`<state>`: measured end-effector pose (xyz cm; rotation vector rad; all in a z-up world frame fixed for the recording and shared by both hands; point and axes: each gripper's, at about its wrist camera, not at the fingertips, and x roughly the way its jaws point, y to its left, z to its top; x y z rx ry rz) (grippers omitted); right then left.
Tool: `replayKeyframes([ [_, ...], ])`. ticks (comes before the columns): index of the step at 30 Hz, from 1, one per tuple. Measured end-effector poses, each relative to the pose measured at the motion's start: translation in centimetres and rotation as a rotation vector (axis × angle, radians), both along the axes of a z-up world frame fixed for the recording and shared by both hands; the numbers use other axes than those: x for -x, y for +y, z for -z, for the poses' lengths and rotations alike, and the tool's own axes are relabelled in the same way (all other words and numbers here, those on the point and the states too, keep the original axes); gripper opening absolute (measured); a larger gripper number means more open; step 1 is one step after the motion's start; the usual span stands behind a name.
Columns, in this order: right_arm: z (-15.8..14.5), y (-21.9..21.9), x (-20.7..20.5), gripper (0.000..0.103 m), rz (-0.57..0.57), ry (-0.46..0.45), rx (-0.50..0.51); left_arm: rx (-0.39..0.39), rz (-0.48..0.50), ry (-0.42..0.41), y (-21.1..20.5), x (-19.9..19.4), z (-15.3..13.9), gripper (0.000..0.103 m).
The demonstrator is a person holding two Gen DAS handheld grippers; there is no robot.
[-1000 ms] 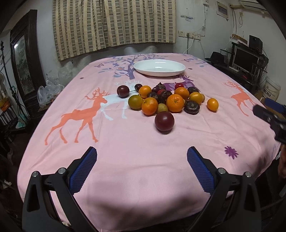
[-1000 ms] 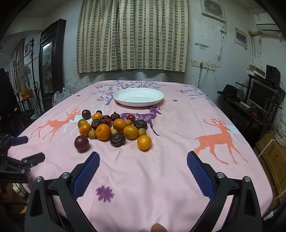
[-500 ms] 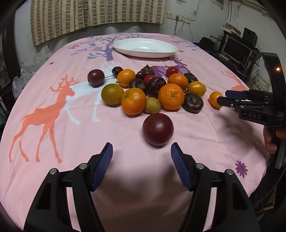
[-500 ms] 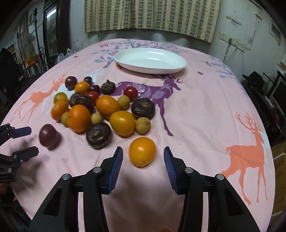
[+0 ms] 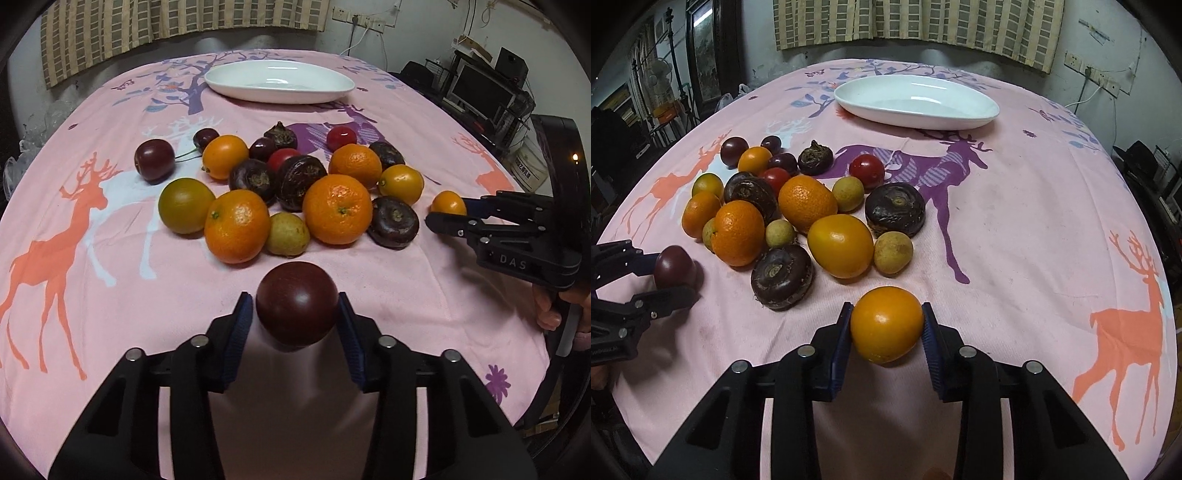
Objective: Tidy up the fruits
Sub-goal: 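Carry the plum with the left tool onto the white plate while the right tool places the tomato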
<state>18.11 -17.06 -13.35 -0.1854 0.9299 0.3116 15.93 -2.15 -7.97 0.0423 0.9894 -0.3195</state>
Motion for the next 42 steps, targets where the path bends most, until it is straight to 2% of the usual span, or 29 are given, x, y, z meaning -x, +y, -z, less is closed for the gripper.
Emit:
replayKeyframes([
  [5,-0.4,-0.3,0.7,0.036,-0.005,-0.005,-0.017,-0.017,0.026,-0.016,-0.2,0.2,0.0,0.040],
  [10,-1.2,-0.5,1.2,0.036,-0.014,-0.020,-0.038,0.036,0.053,-0.007,0.4,0.3,-0.3,0.040],
  [13,-3.0,-0.5,1.3,0.036,-0.044,-0.044,-0.089,0.075,0.068,-0.028,0.7,0.5,-1.9,0.040],
  [16,-5.7,-0.4,0.1,0.036,-0.059,-0.114,-0.127,0.084,0.099,-0.072,0.8,-0.7,-5.0,0.040],
  [20,-8.6,-0.4,-5.3,0.036,-0.013,-0.200,-0.183,0.062,0.102,-0.129,0.7,-6.4,-8.9,0.040],
  [24,-8.6,0.4,-12.7,0.037,0.037,-0.244,-0.162,0.046,0.076,-0.149,-0.1,-15.3,-10.5,0.040],
  [26,-7.6,1.0,-16.3,0.037,0.042,-0.224,-0.152,0.046,0.069,-0.110,-0.9,-20.7,-9.6,0.040],
  [29,-5.7,1.8,-20.8,0.037,0.047,-0.177,-0.126,0.022,0.041,-0.051,-2.0,-26.2,-7.0,0.040],
  [32,-4.0,2.1,-23.5,0.037,0.051,-0.108,-0.143,-0.020,0.010,-0.015,-2.8,-29.7,-4.7,0.040],
  [34,-3.5,2.3,-24.4,0.037,0.049,-0.102,-0.128,-0.035,0.001,-0.001,-3.1,-31.0,-3.8,0.040],
  [35,-3.3,2.5,-24.6,0.041,0.049,-0.108,-0.109,-0.038,-0.001,0.007,-3.2,-31.5,-3.5,0.040],
  [36,-3.1,2.7,-24.7,0.064,0.048,-0.114,-0.096,-0.043,-0.005,0.016,-3.2,-31.9,-3.2,0.041],
  [37,-3.2,2.7,-24.6,0.071,0.047,-0.128,-0.096,-0.051,-0.013,0.028,-3.2,-32.3,-2.9,0.041],
  [38,-3.2,2.9,-24.5,0.073,0.047,-0.133,-0.091,-0.054,-0.020,0.028,-3.1,-32.4,-2.8,0.049],
  [39,-3.4,2.9,-24.3,0.073,0.046,-0.133,-0.087,-0.052,-0.024,0.022,-2.9,-32.4,-2.9,0.061],
  [42,-4.9,2.6,-22.3,0.074,0.060,-0.157,-0.092,-0.045,-0.032,-0.015,-2.4,-31.1,-4.5,0.075],
])
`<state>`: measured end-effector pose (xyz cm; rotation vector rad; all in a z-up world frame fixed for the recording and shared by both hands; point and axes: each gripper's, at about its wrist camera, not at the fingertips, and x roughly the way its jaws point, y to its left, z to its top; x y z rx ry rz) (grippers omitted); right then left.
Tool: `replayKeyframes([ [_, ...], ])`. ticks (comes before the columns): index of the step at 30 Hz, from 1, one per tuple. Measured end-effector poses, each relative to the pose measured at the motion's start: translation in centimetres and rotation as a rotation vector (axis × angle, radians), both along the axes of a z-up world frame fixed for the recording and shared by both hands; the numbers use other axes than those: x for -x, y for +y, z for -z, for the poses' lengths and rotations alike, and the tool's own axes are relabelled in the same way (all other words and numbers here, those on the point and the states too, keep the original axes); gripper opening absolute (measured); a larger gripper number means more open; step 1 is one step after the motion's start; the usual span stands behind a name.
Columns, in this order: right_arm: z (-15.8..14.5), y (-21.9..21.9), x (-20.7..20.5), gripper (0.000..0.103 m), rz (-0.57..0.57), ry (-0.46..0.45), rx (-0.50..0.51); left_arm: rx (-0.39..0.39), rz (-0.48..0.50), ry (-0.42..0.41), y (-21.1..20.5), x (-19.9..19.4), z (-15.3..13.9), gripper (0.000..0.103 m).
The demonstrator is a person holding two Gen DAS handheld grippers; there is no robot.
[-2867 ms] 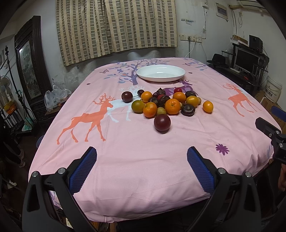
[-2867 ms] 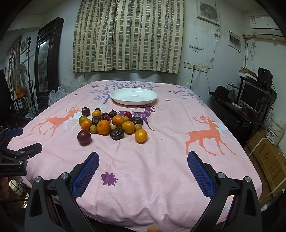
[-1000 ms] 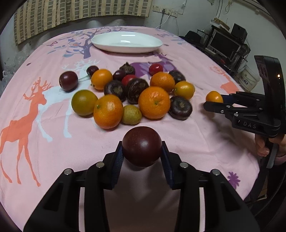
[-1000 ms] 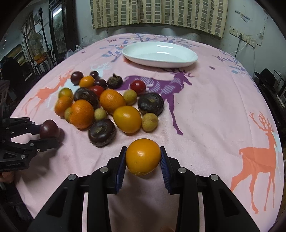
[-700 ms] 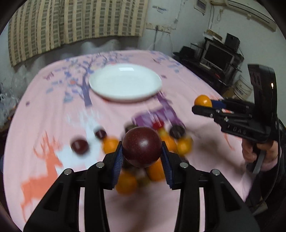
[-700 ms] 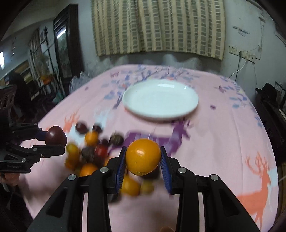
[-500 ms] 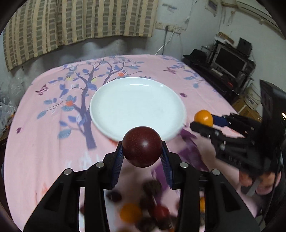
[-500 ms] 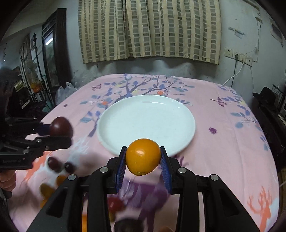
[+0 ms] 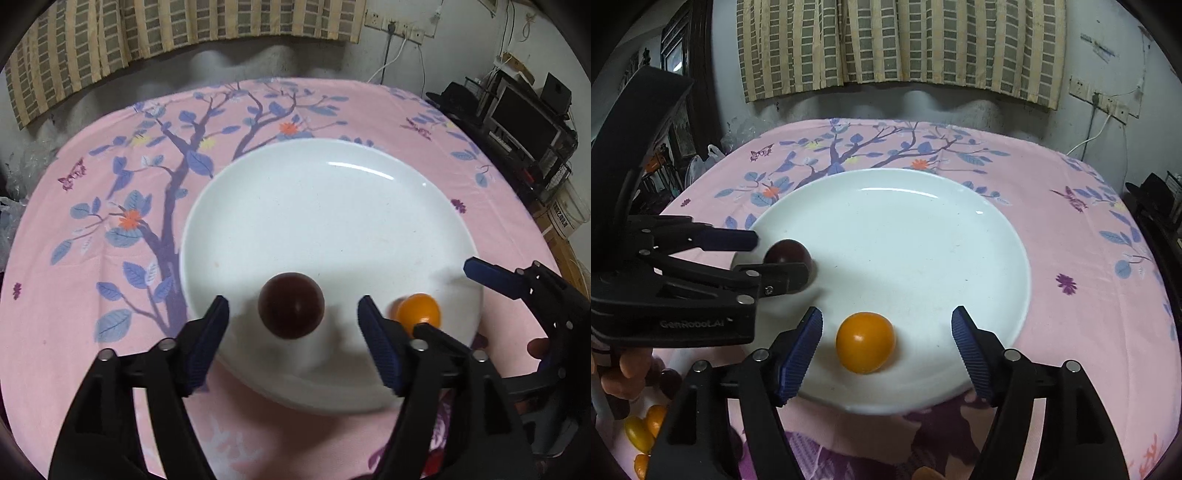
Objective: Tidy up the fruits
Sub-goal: 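Carry the plum with the left tool onto the white plate while the right tool places the tomato, then return both tools to the pile and grasp a mangosteen with the right tool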
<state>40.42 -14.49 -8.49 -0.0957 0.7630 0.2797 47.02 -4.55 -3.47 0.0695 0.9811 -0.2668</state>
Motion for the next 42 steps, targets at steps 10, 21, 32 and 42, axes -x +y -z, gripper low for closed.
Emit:
replayKeyframes([
  [10,-4.8,-0.9,17.5,0.077,-0.025,-0.145,-0.031,-0.071,0.032,-0.172,2.9,15.6,-8.4,0.097],
  [21,0.9,2.6,26.2,0.077,-0.129,-0.024,0.036,0.050,-0.033,-0.176,6.9,29.7,-3.2,0.099],
  [32,3.7,5.0,23.7,0.073,-0.109,0.064,0.149,0.080,-0.108,-0.132,10.1,31.7,0.0,0.098],
  [42,4.3,4.6,23.9,0.056,-0.085,0.138,0.175,0.079,-0.092,-0.127,10.0,31.5,0.6,0.098],
])
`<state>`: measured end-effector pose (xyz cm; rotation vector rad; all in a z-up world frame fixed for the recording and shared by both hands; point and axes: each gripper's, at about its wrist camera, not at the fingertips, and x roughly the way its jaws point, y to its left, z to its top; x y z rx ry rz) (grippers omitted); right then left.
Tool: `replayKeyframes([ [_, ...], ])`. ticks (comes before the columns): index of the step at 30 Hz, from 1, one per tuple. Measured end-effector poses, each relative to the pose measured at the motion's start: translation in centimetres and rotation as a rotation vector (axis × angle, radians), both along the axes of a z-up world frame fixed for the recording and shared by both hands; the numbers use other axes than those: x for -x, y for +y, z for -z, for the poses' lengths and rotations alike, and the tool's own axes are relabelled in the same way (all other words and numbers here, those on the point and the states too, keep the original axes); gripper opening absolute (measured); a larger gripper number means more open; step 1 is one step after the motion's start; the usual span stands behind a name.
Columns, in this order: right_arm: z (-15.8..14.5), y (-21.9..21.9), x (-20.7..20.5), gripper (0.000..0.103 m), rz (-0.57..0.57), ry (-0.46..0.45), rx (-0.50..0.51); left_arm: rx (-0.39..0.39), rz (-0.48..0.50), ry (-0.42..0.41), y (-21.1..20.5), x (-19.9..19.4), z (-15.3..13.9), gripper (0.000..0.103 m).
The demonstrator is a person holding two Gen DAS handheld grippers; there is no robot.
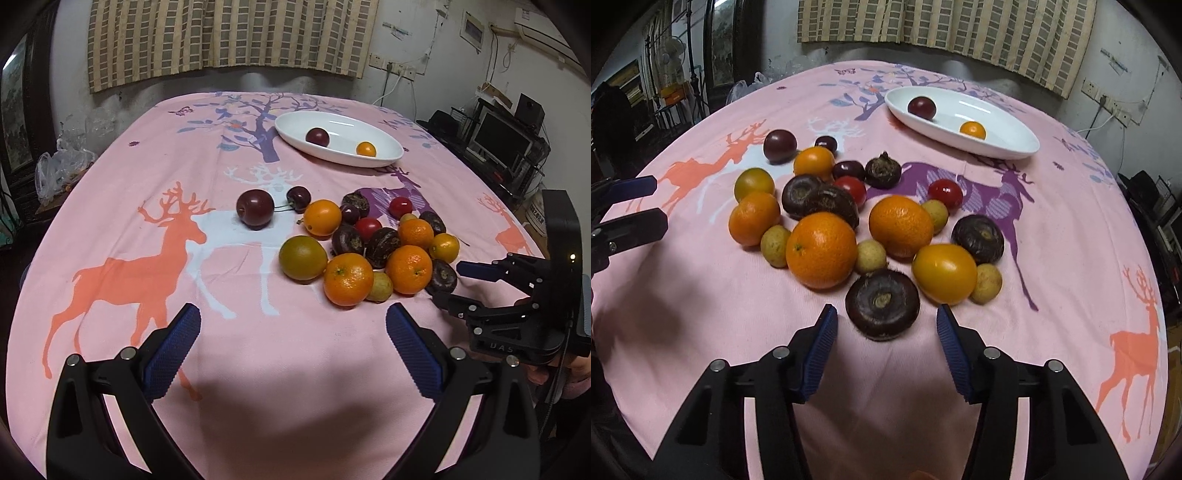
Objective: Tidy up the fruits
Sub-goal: 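Return both tools to the pile and grasp a mangosteen with the right tool, then grasp a mandarin orange with the left tool while the right tool carries the mangosteen to the plate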
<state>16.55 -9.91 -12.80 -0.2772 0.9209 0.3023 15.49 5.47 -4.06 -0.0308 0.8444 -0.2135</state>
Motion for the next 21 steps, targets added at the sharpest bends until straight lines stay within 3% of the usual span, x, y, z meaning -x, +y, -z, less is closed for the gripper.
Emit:
replayKeyframes([
  [4,0.4,0.1,-0.8,0.055,0.003,-0.001,-0.028,-0.010,0.025,0.017,-0.9,-0.3,0.6,0.098],
  [6,0.4,0.3,-0.9,0.043,-0.016,0.003,-0.044,-0.007,0.039,0.024,-1.1,-0.5,0.9,0.098],
  [10,0.1,-0.1,-0.1,0.042,-0.013,-0.008,-0.064,0.010,0.071,0.041,-1.8,-1.2,1.3,0.097],
  [12,-0.3,-0.7,0.4,0.042,-0.011,-0.016,-0.088,0.030,0.101,0.061,-2.3,-1.8,1.6,0.079],
  [15,-0.8,-1.5,1.5,0.042,-0.007,-0.034,-0.116,0.058,0.128,0.109,-2.9,-3.0,2.5,0.065],
  [21,-1.3,-2.1,2.4,0.042,-0.014,-0.054,-0.160,0.126,0.130,0.164,-3.2,-4.7,3.7,0.058],
])
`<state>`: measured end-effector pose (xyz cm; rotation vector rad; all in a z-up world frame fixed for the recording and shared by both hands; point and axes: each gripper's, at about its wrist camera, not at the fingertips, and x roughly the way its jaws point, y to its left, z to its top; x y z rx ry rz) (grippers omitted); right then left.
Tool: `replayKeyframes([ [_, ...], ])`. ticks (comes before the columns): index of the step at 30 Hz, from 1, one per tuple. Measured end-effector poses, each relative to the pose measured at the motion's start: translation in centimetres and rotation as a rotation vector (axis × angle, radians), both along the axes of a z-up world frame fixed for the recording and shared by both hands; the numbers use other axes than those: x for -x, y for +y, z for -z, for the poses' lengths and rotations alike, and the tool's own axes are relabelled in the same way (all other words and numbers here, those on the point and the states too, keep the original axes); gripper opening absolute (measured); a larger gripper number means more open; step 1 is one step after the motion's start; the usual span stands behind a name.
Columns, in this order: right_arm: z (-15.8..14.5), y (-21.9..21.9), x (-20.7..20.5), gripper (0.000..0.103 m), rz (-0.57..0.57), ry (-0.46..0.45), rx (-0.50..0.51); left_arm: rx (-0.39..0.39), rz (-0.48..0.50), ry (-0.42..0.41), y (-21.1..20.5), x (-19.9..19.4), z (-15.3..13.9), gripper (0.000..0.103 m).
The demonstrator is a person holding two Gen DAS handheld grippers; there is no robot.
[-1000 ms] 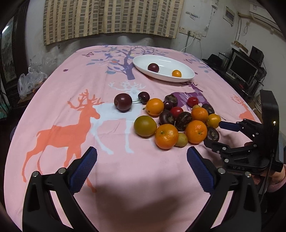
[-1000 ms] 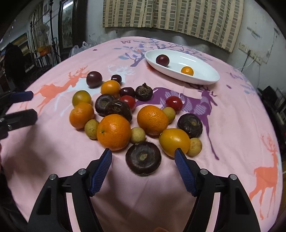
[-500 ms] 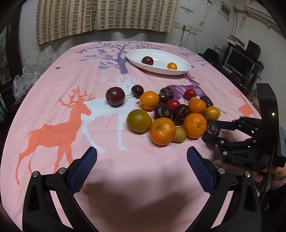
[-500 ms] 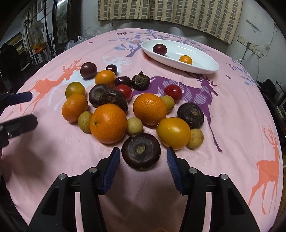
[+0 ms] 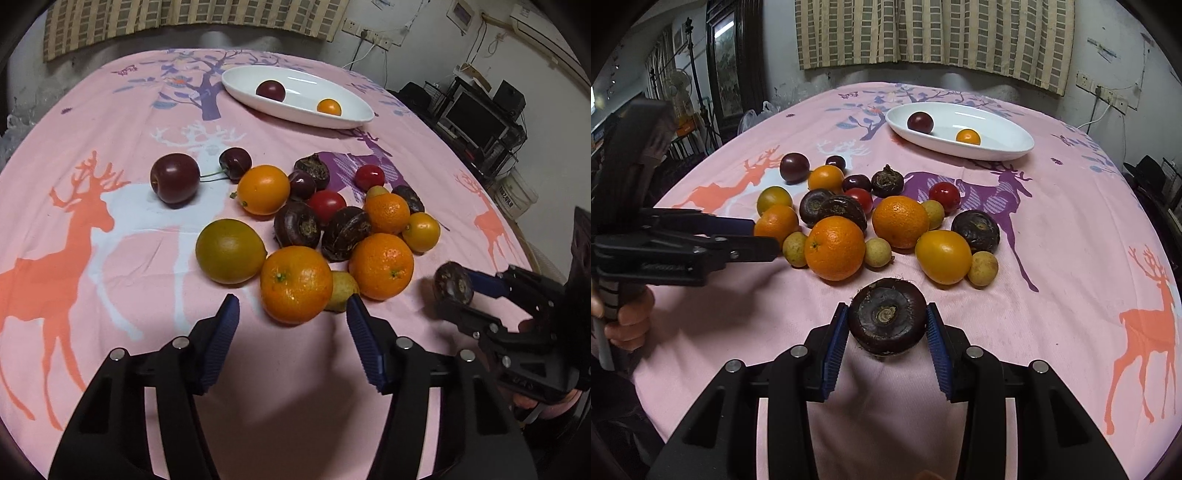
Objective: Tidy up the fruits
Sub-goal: 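Grasp a mandarin orange with the left tool while the right tool carries the mangosteen to the plate, then release the mandarin onto the plate with the left tool while the right tool drops the mangosteen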
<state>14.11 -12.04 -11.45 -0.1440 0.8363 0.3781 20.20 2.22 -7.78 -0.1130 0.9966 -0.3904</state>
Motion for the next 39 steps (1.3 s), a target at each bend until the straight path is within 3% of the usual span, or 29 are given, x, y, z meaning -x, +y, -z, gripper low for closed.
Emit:
replayKeyframes([
  [8,0.1,-0.7,0.0,0.042,-0.002,0.000,-0.034,0.133,0.003,0.043,0.5,-1.6,0.6,0.050],
  [10,0.0,-0.9,-0.1,0.042,0.000,0.000,-0.040,0.118,0.006,0.032,0.3,-1.4,0.5,0.049],
  [12,-0.1,-1.0,0.0,0.042,-0.002,-0.004,-0.041,0.099,0.004,0.017,0.2,-1.0,0.2,0.041],
  [20,-1.8,-1.1,-0.9,0.042,-0.021,-0.051,-0.046,0.047,0.012,-0.030,0.5,0.3,-1.3,0.041],
  [24,-3.6,-1.8,-2.8,0.042,-0.007,-0.094,-0.081,0.076,0.025,-0.053,0.9,-0.7,-3.4,0.041],
  [27,-5.3,-2.7,-6.1,0.042,0.033,-0.144,-0.120,0.073,0.043,-0.096,0.5,-3.7,-6.0,0.041],
  [30,-6.5,-4.2,-11.0,0.042,0.107,-0.161,-0.176,0.037,0.041,-0.148,-0.7,-8.4,-8.6,0.041],
  [32,-6.7,-4.9,-14.4,0.042,0.155,-0.182,-0.178,0.055,0.058,-0.141,-1.9,-12.9,-9.6,0.041],
  [39,-3.6,-5.5,-24.8,0.043,0.208,-0.134,-0.135,-0.035,0.028,-0.072,-6.4,-25.3,-7.9,0.041],
])
